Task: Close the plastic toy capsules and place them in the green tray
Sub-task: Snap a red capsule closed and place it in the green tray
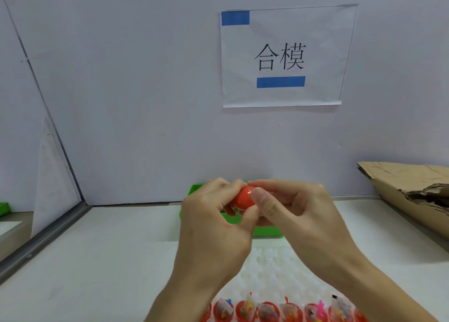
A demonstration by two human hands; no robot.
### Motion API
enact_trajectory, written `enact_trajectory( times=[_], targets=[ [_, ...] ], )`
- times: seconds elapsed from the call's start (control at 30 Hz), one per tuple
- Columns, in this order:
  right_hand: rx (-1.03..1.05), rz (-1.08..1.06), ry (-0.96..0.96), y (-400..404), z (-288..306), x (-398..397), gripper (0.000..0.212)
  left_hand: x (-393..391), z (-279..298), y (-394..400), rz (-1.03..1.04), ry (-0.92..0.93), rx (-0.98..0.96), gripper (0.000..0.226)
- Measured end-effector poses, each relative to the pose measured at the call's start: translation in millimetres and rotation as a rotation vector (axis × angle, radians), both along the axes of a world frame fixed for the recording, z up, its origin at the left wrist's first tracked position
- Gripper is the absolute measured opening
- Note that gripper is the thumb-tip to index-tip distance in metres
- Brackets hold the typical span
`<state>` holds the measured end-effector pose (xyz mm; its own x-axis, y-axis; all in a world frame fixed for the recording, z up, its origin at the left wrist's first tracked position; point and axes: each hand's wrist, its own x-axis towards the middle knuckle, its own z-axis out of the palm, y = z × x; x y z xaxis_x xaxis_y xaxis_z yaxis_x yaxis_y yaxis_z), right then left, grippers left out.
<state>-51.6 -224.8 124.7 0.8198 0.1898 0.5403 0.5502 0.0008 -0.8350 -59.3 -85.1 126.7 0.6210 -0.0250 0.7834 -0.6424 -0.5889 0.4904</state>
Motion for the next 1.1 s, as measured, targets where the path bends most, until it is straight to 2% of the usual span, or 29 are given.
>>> enact_trajectory(
  times=[0.1, 0.2, 0.33, 0.4, 0.5, 0.6, 0.73, 0.87, 0.97, 1.1],
  targets=[
    [-0.080, -0.045, -0.008, 5, 0, -2, 0.027, 2, -4, -2, 0.054, -0.076, 0.086, 0.009],
    [-0.023, -0.023, 0.047, 4, -1, 1, 0.017, 5, -11, -3, 0.114, -0.137, 0.154, 0.015],
    [0.066, 0.074, 0.153, -3, -2, 4, 0.021, 8, -14, -3, 0.116, -0.200, 0.149, 0.024],
    [0.140, 0.119, 0.209, -6, -2, 7, 0.023, 8, -14, -3, 0.065, -0.172, 0.121, 0.035],
    [0.242, 0.194, 0.309, -13, -2, 11, 0.025, 7, -12, -1, -0.126, -0.030, -0.038, 0.051],
    [0.293, 0.300, 0.369, -14, -3, 13, 0.019, 8, -10, 1, -0.308, 0.067, -0.098, 0.046],
    [0.333, 0.385, 0.437, -9, -8, 14, 0.034, 10, -13, 0, -0.246, -0.028, -0.097, 0.039],
    [0.326, 0.418, 0.432, -10, -7, 14, 0.029, 10, -14, -2, -0.191, -0.114, -0.063, 0.035],
    [0.347, 0.474, 0.437, -15, -5, 15, 0.035, 7, -11, -1, -0.243, -0.048, -0.066, 0.035],
    [0.351, 0.516, 0.451, -18, -5, 16, 0.032, 6, -12, -4, -0.266, 0.029, -0.086, 0.038]
  ],
)
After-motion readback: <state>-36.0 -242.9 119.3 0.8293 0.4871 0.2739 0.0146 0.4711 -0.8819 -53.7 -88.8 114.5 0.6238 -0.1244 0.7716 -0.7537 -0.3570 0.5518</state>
